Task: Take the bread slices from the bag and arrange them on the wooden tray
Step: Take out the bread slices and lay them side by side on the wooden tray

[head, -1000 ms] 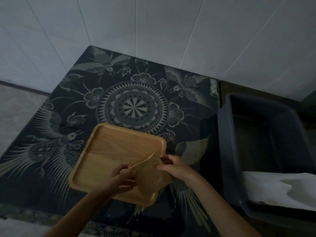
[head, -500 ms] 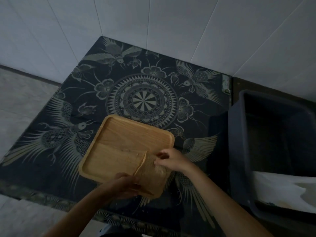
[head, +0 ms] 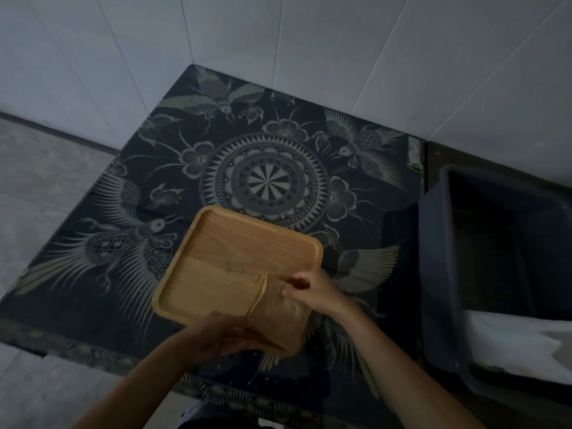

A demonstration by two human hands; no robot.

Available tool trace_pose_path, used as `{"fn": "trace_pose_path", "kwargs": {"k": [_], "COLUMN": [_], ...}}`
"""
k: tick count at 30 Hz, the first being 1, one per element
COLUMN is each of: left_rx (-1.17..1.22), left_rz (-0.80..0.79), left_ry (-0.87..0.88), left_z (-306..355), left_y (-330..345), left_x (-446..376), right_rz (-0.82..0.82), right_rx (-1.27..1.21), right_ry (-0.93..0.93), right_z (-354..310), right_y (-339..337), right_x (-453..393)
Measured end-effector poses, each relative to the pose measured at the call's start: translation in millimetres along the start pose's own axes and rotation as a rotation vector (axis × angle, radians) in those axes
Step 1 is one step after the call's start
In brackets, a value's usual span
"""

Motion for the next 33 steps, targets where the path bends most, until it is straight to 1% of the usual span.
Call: {"fn": "trace_pose_path", "kwargs": {"k": [4,7,12,14,15,18,20,22,25,29,33], "left_rx": [-0.004,-0.059,-0.260,-0.355,-0.387,-0.461,-0.514,-0.574,-0.650,-0.653,-0.492], "left_rz": [-0.022,0.000,0.232,0.349,0.403,0.530,0.545,0.534,0.576,0.648,0.606], "left_ry": [-0.030,-0.038,-0.006,0.067,0.134,0.410,0.527,0.577,0.581,0.543,0.422], "left_z": [-2,-2,5,15,23,46,54,55,52,46,42], "left_y": [-1,-1,-15,-20,-20,-12,2,15,24,21,31], "left_x": [4,12,31,40,43,52,53,47,36,31,31], "right_rz": [0.049,0.155,0.361,0.439,0.472,0.515,0.500,0.473,0.457,0.454,0.464], "right_rx": [-0.050,-0.122,-0.272,-0.366,-0.415,-0.568,-0.632,-0.682,-0.761,-0.801,-0.796], "right_ry": [0.001,-0.001,0.039,0.085,0.113,0.188,0.224,0.248,0.261,0.220,0.180], "right_z": [0,2,17,24,27,32,33,31,26,24,26], "right_y": [-2,-8,-10,-7,-4,12,23,31,42,49,44], "right_x": [12,28,60,73,79,95,100,103,103,104,103]}}
Point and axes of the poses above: each hand's wrist, its own x-axis away from the middle knuckle, its own y-axis out of the palm, z = x × y, the point moved 7 cm from there along -x, towards the middle knuckle, and after that the axes turned 15 degrees about -y, right-handed, at the moved point
